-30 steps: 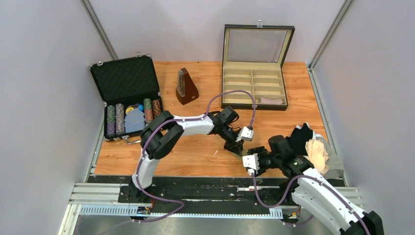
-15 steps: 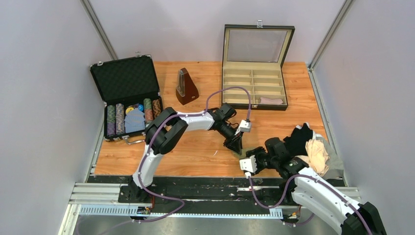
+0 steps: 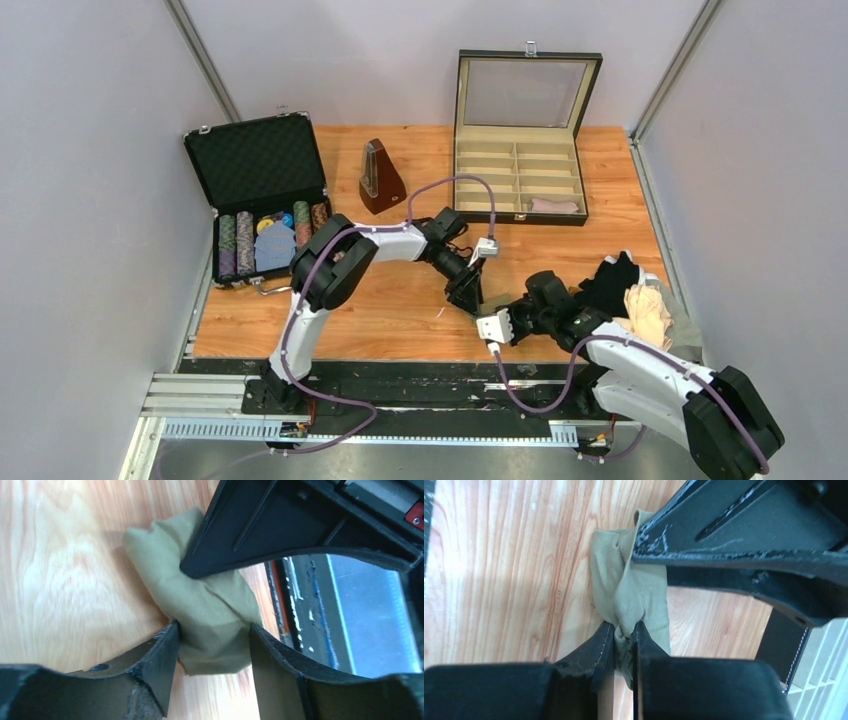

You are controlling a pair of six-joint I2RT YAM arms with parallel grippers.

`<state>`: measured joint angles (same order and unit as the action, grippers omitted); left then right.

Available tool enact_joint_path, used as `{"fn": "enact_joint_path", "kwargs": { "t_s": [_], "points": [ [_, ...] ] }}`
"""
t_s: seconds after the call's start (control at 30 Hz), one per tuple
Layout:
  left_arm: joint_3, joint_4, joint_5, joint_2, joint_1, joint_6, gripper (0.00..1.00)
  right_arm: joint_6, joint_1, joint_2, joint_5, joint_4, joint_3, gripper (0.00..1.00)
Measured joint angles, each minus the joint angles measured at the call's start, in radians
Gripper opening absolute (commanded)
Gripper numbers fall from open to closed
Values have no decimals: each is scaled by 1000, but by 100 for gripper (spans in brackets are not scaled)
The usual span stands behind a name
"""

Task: Roll the underwear
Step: Pick up the underwear from the center of the board.

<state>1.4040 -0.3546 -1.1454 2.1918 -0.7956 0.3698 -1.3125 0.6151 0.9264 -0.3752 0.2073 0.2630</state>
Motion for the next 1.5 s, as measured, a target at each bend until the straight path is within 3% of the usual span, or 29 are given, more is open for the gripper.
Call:
{"fn": "enact_joint_path", "kwargs": {
  "t_s": [0.23,0.43,0.67,0.93,1.5],
  "points": [
    [-84,-33,55,-136,189,-174,67,99,-43,43,-95,288,277,0],
    [27,-283,122,-321,357,3,68,153,-146,228,-177,408,591,0],
    [-47,-495,161,-569,352,180,69,190,-308,599,-182,445,921,0],
    [-134,-604,267,-742,354,275,69,185,-377,885,-138,440,1204,0],
    [-186,-651,344,-770,360,328,69,53,-385,1109,-104,462,1346,0]
  ]
}}
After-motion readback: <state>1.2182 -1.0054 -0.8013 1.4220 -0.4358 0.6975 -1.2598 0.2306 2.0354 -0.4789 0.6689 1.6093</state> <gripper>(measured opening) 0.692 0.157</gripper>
